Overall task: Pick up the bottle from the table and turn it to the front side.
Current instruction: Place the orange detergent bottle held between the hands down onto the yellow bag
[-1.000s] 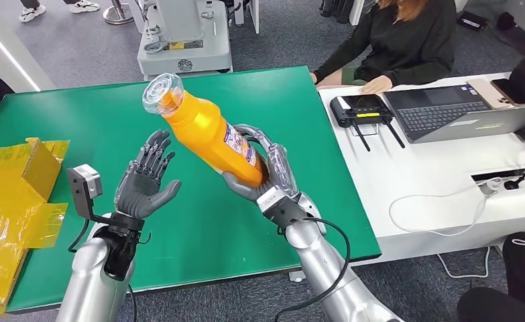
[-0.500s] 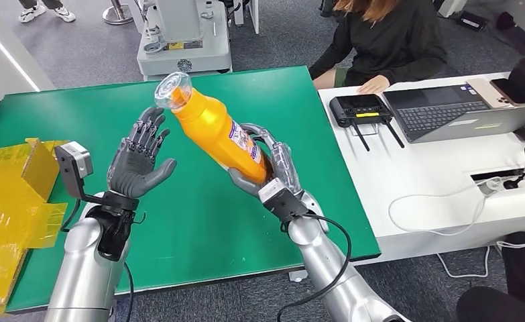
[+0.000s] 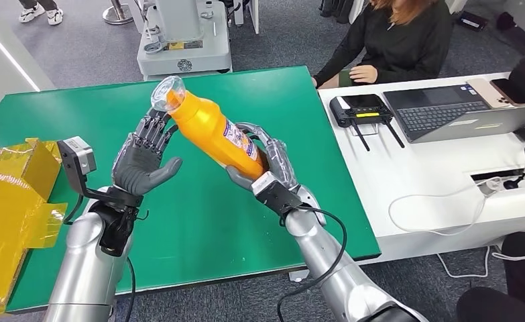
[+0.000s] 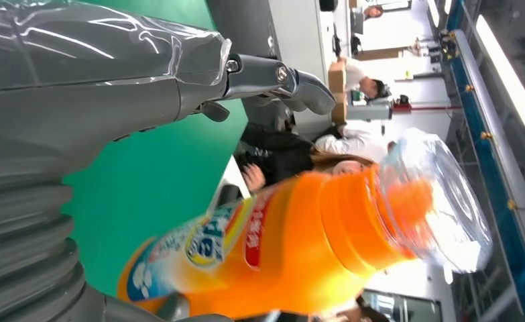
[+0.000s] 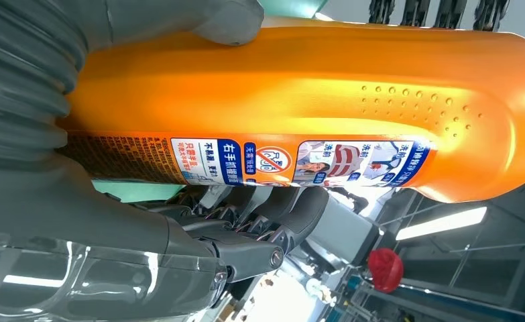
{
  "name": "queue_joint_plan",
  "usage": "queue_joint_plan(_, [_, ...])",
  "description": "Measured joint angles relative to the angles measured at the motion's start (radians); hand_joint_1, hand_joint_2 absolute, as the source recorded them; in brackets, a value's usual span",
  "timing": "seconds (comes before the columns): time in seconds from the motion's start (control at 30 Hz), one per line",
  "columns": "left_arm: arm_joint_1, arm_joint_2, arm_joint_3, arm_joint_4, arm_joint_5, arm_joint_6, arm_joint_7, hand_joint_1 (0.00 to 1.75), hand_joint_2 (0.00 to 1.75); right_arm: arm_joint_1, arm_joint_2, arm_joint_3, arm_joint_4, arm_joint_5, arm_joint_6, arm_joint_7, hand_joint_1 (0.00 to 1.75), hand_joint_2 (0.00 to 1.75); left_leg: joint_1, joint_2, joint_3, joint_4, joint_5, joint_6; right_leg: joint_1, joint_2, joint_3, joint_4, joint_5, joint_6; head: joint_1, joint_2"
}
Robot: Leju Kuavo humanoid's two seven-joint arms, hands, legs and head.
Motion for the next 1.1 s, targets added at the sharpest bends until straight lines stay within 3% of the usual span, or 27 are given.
queue_joint_plan(0.6, [-0.001,-0.005,-0.041,0.004,0.113,-0.059,0.061,0.0,1.75,-0.039,0.015,0.025,0.033,-0.05,0.004,-0.025,1.75,1.75,0.0,0.0,0.0,0.0,0.0,0.0,0.0,0.0,0.0,0.0,0.0,0.0,0.0,0.0])
queue_joint_plan(0.73, [-0.005,-0.015,-0.049,0.014,0.062,-0.017,0.043,0.0,1.75,-0.038,0.018,0.039,0.027,-0.061,0.001,-0.025,1.75,1.75,0.0,0.0,0.0,0.0,0.0,0.0,0.0,0.0,0.0,0.0,0.0,0.0,0.0,0.0])
queue_joint_plan(0.93, [-0.014,-0.035,-0.058,0.025,-0.081,0.127,0.01,0.0,1.75,-0.031,0.024,0.044,0.015,-0.061,0.001,-0.025,1.75,1.75,0.0,0.0,0.0,0.0,0.0,0.0,0.0,0.0,0.0,0.0,0.0,0.0,0.0,0.0])
queue_joint_plan(1.1, [-0.026,-0.057,-0.058,0.048,-0.103,0.155,0.003,0.0,1.75,-0.03,0.031,0.044,0.013,-0.056,0.005,-0.025,1.75,1.75,0.0,0.0,0.0,0.0,0.0,0.0,0.0,0.0,0.0,0.0,0.0,0.0,0.0,0.0])
